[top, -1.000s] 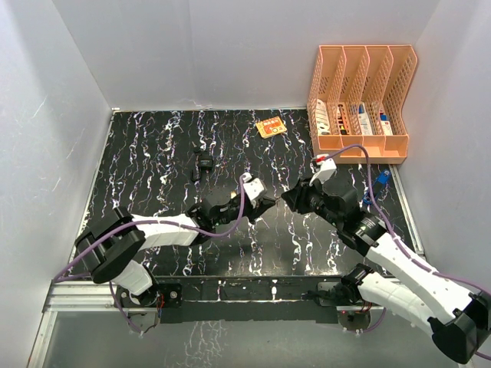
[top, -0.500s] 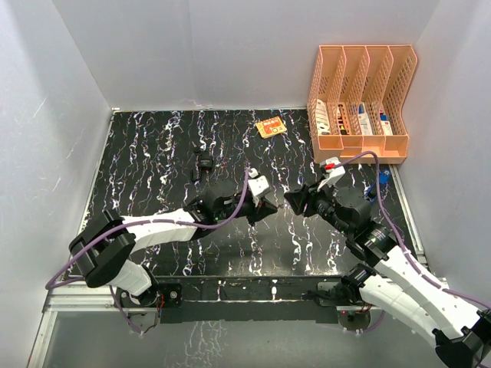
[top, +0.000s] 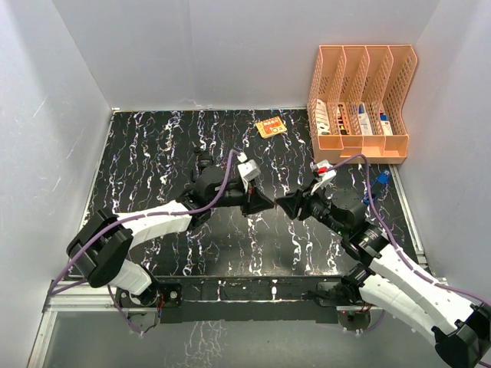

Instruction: Unlock with the key

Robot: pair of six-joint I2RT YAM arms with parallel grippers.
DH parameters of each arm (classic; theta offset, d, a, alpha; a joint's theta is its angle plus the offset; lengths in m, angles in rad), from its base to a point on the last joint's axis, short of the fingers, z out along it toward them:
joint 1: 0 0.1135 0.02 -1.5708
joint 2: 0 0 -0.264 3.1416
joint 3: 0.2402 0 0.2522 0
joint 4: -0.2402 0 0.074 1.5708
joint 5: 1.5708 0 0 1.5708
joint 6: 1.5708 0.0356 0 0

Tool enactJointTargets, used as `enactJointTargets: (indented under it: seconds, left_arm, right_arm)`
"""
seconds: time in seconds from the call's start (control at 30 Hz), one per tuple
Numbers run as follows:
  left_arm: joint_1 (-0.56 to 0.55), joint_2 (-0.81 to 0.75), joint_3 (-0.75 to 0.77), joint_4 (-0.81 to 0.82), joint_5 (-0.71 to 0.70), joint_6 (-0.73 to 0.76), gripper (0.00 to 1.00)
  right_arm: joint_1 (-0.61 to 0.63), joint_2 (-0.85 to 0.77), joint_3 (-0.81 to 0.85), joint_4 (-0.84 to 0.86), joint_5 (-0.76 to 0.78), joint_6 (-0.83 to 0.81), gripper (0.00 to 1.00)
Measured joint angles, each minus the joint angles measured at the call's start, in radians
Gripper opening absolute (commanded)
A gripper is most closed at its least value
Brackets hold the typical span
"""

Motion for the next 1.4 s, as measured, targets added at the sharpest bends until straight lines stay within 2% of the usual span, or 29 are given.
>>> enactJointTargets:
  seconds: [0.5,1.33,1.4]
  left_arm:
    - [0.025,-0.007,-0.002,0.064,0.142,-0.1,0.0]
    - [0.042,-0.007,-0.002,0.089,0.183,-0.123,0.0]
    - [0.043,-0.007,-0.002,0.092,0.187,-0.129,0.0]
  right_arm:
    - [-0.006,0.04,-0.023,0.084,-0.058,0.026,0.34]
    - [-0.013,0.051,-0.032,0.144,-0.121,0.054,0.0]
    - [-0.013,0.051,-0.032,0.148,-0.122,0.056,0.0]
